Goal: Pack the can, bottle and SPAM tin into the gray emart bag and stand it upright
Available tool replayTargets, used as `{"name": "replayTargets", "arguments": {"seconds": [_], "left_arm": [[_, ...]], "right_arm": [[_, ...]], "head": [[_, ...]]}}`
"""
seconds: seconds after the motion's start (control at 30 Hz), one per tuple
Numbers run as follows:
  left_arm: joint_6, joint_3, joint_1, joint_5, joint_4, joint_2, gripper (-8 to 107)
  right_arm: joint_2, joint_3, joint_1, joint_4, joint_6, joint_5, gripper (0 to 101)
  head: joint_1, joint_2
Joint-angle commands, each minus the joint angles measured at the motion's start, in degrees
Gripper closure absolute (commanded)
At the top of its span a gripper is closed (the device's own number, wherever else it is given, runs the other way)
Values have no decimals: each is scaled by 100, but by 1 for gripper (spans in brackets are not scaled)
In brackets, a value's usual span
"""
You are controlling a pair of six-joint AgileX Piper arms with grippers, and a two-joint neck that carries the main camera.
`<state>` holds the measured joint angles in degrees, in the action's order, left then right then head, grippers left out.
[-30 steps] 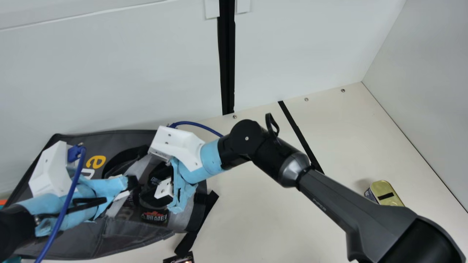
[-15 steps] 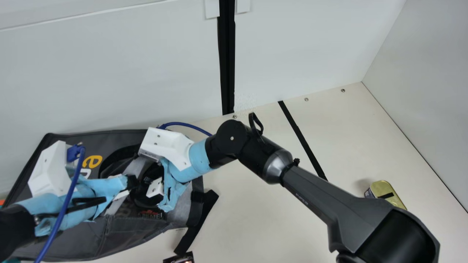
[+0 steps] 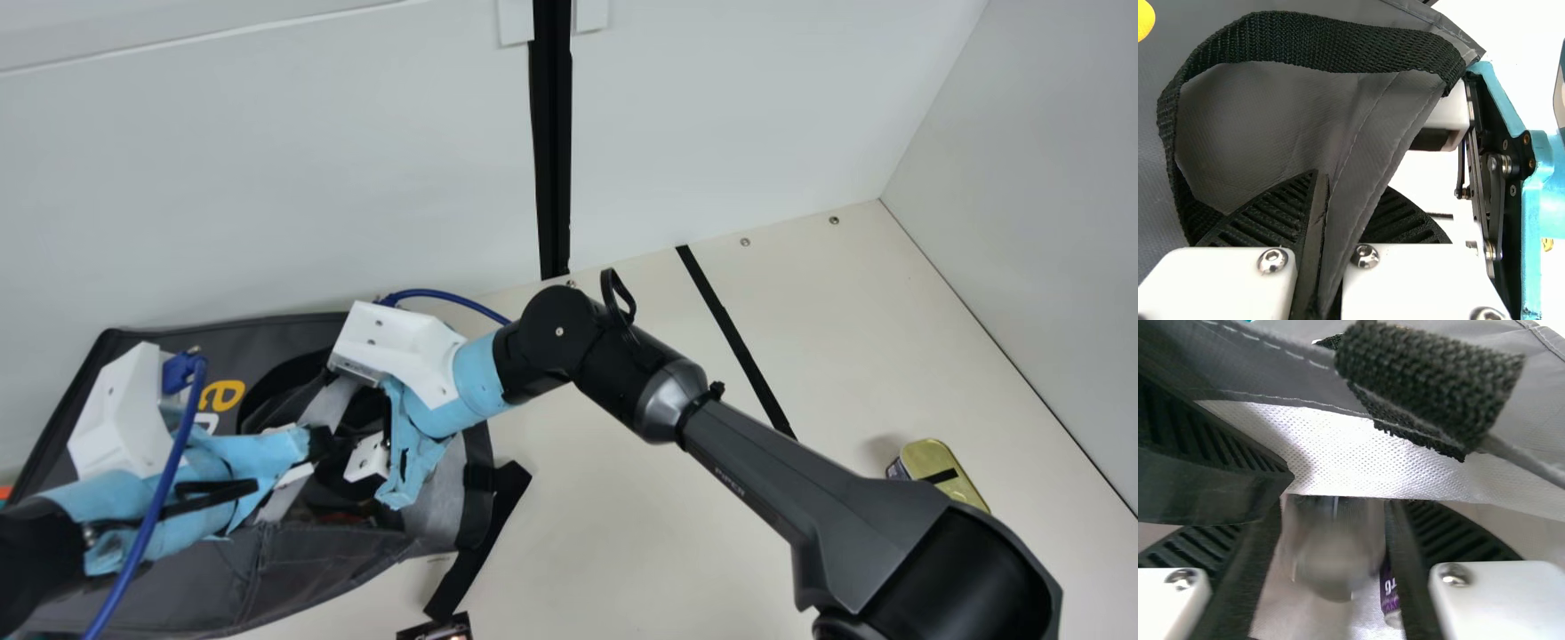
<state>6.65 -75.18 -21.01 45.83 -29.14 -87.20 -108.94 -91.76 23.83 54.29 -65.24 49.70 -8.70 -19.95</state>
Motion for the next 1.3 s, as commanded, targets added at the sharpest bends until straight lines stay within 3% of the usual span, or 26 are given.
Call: {"name": "replayTargets", "arguments": {"seconds": [0.0,0.2,0.67,1.27], "left_arm": [[0,0,0,0,0,0,107],[0,0,0,11,0,0,107],[0,0,0,11,0,0,107],[0,0,0,11,0,0,107]], "right_arm": [[16,5,-16,-24,-13,26,25],[103,71,-57,-30,-32,67,6],[786,577,-426,93,-326,406,6],[1840,1335,-1508,221,-898,1321,6]], "head": [[-130,-5],[-130,-5],[-130,-5],[-130,-5]]}}
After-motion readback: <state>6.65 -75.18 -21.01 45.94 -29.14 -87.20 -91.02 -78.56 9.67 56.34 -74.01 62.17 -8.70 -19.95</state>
